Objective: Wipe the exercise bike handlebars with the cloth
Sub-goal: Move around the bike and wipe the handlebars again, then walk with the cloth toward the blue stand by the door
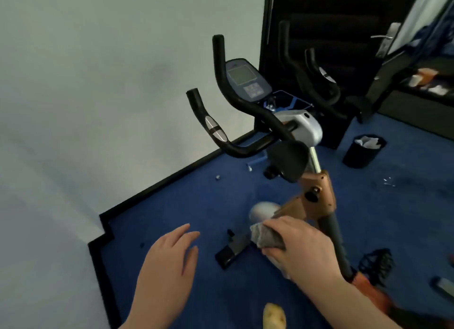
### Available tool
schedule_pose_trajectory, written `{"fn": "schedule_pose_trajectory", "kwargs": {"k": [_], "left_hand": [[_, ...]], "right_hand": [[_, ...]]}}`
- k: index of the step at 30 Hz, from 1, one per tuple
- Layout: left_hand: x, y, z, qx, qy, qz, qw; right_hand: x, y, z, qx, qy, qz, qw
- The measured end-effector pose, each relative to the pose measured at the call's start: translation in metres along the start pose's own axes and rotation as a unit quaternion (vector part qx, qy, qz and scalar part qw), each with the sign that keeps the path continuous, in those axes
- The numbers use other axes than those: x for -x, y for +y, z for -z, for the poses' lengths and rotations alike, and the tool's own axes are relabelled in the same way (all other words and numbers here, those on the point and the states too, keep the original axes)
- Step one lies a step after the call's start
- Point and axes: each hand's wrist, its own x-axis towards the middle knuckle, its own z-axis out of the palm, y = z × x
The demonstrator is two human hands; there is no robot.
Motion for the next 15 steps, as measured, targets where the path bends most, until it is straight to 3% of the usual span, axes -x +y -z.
{"fn": "schedule_pose_trajectory", "kwargs": {"k": [8, 15], "left_hand": [[0.062, 0.066, -0.038, 0.031, -0.112, -0.156, 0.981], [0.110, 0.172, -0.069, 0.023, -0.123, -0.297, 0.947]], "right_hand": [[0.164, 0.047, 0.016, 0.001, 0.030, -0.210, 0.977], [0.294, 0.099, 0.044, -0.004, 0.091, -0.333, 0.938]]}}
